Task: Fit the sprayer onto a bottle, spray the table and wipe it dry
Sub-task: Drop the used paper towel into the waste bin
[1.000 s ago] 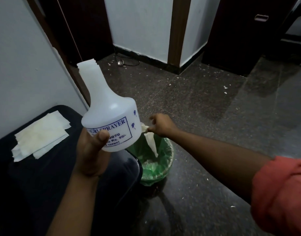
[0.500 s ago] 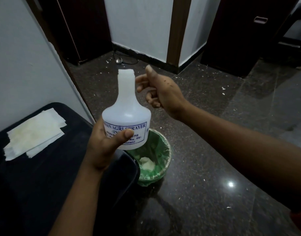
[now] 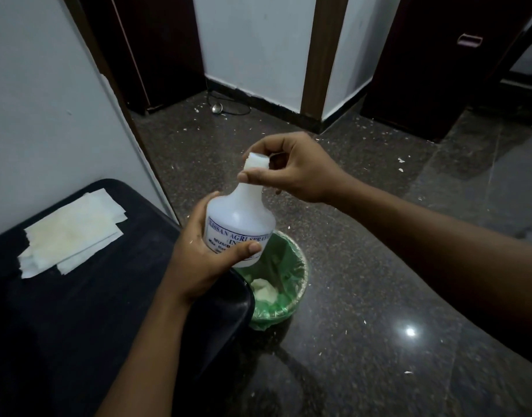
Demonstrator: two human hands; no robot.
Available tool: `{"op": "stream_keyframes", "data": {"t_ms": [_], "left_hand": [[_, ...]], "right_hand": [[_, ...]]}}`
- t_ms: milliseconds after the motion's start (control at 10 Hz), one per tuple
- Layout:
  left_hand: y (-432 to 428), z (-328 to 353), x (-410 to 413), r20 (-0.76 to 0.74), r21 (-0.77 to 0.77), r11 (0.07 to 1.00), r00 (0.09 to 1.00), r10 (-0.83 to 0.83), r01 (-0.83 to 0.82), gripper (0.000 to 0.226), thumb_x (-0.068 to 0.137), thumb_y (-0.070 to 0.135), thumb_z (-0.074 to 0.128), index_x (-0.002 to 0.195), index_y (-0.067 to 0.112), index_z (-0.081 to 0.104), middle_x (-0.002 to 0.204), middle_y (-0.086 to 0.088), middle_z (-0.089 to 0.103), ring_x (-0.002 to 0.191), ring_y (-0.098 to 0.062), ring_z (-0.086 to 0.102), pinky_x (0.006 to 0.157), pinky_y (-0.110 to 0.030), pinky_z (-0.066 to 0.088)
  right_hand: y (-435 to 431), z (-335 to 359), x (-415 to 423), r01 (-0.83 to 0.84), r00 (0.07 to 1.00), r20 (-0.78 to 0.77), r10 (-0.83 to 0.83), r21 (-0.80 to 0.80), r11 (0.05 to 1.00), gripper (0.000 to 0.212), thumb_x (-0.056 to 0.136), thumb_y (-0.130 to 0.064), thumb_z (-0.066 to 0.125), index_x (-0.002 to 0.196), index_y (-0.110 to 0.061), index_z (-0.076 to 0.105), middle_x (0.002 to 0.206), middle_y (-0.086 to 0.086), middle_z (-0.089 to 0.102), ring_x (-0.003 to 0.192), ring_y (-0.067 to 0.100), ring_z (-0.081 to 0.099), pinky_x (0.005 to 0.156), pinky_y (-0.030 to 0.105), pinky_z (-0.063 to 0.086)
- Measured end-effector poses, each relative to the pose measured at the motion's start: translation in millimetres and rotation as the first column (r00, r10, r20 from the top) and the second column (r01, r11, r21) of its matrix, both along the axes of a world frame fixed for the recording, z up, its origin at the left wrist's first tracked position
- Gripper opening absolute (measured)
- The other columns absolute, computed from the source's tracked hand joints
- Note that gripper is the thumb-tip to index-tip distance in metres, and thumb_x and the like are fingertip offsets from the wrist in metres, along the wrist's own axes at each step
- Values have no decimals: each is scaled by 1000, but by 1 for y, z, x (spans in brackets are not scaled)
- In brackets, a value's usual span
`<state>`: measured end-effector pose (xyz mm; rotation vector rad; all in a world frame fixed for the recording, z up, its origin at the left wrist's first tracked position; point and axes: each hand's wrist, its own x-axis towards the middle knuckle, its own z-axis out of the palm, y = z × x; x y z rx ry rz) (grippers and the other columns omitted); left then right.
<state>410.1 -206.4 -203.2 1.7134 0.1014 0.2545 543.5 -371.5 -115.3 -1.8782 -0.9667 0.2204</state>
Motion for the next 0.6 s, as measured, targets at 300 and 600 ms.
{"op": "stream_keyframes", "data": {"t_ms": [300,600], "left_hand": [[35,26,-11,218,-97,976,952,213,-196,74,63,73,79,121,34,56,137,-4,60,132,-12,56,108,-37,49],[37,44,-15,317,-159,960,908,272,-232,66,69,69,78,117,29,58,124,-1,65,125,-17,60,111,-63,42]], "right_hand": [[-3,-80,21,104,949,307,75,-527,844,38,79,-36,75,111,-16,68,109,3,70,75,3,52,58,16,34],[10,-127,37,189,943,323,78,-715,673,54,77,-43,73,125,-24,58,126,3,65,108,26,61,78,38,50]]}}
